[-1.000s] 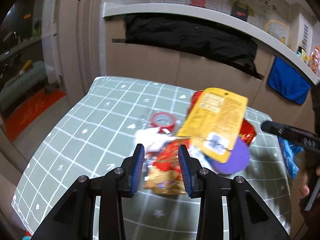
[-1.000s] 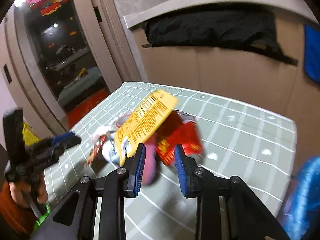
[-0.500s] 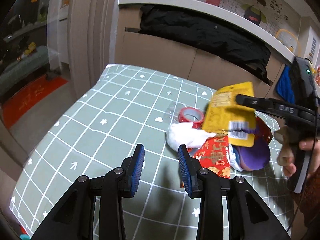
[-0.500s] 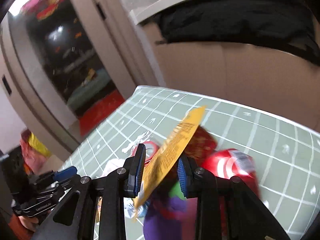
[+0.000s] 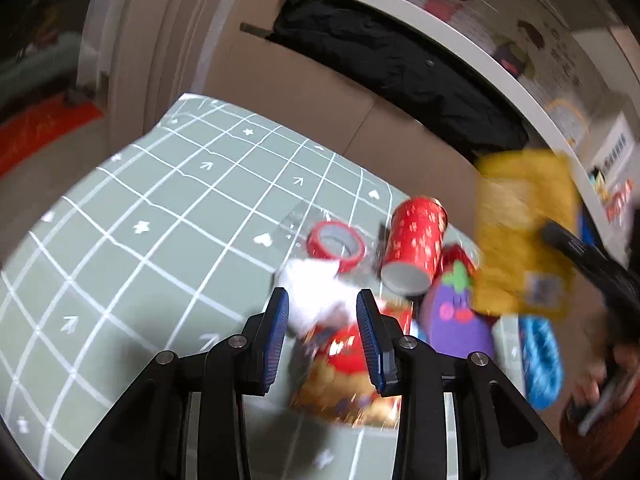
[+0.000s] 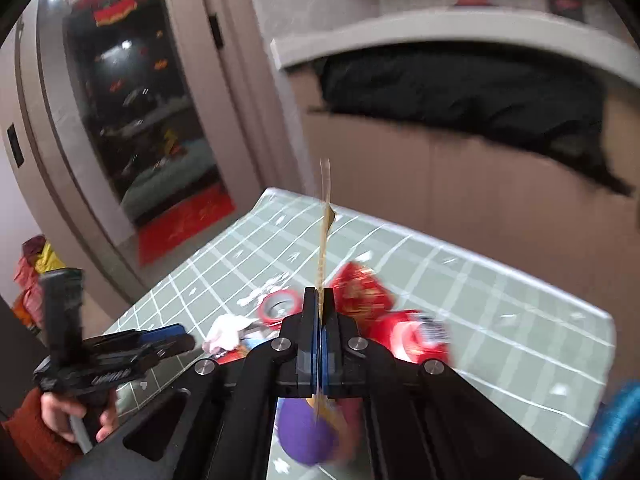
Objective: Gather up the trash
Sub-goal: 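Grasp the yellow snack packet with the right tool while the left tool grasps the white tissue, then carry the tissue and yellow packet over the blue-lined bin with both tools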
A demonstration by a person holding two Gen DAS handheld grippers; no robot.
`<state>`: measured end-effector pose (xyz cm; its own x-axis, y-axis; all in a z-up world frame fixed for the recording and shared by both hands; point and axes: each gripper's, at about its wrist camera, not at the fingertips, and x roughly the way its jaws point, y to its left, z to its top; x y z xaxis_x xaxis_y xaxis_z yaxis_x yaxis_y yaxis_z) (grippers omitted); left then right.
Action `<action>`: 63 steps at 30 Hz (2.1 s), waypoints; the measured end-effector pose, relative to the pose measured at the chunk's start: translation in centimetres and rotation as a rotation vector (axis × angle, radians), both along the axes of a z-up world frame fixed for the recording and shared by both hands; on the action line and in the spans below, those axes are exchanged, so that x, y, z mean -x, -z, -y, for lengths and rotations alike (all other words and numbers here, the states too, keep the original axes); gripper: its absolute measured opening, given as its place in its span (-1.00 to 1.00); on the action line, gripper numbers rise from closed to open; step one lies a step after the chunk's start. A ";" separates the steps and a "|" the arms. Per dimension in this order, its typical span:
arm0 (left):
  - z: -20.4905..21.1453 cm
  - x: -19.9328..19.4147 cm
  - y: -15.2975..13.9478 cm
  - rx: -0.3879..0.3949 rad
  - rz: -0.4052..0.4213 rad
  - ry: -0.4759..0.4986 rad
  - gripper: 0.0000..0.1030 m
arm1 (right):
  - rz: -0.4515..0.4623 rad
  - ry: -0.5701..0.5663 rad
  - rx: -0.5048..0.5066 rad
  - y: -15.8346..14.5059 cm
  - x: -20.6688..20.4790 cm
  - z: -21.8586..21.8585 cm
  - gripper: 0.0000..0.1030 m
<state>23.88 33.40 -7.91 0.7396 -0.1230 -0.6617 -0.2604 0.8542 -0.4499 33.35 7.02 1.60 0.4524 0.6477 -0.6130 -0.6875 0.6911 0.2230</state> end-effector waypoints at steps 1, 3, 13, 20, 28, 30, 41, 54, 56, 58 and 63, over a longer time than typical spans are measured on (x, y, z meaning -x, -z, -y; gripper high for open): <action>-0.2 -0.8 0.3 0.002 -0.016 -0.031 -0.30 | 0.014 0.021 -0.010 -0.7 0.4 1.6 -0.99; -0.4 -2.0 0.9 -0.008 -0.058 -0.075 -0.30 | 0.041 0.059 -0.003 -1.5 1.0 4.0 -0.99; 1.5 -3.8 3.1 -0.004 -0.174 -0.065 -0.52 | 0.045 0.180 0.119 0.6 3.6 12.3 -0.99; 4.6 -1.2 -1.8 -0.088 -0.034 -0.023 -0.66 | -0.021 0.212 0.094 2.5 4.3 14.9 -0.99; 11.7 2.1 -6.4 -0.238 0.086 0.059 -0.66 | -0.010 0.226 0.043 1.8 6.1 16.7 -0.99; 13.5 2.6 -7.1 -0.253 0.109 0.084 -0.66 | -0.003 0.227 0.034 1.4 6.6 17.1 -0.99; 19.0 3.6 -9.9 -0.190 0.182 0.191 -0.66 | 0.085 0.190 -0.017 -1.8 9.8 18.3 -0.99; 22.7 5.5 -12.8 -0.227 0.262 0.227 -0.66 | 0.115 0.212 -0.053 -3.0 11.7 20.4 -0.99; 24.3 5.3 -13.7 -0.235 0.285 0.245 -0.66 | 0.141 0.223 -0.062 -3.8 12.2 21.2 -0.99; 26.2 5.0 -14.8 -0.252 0.321 0.262 -0.66 | 0.174 0.239 -0.067 -4.9 12.7 22.3 -0.99; 31.1 4.4 -17.6 -0.306 0.414 0.331 -0.66 | 0.258 0.302 -0.054 -7.2 13.3 25.8 -0.99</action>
<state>19.51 2.28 9.73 0.8980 -0.2399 -0.3688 0.1849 0.9664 -0.1784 20.04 -18.76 8.82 0.7623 0.4901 -0.4227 -0.4930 0.8629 0.1113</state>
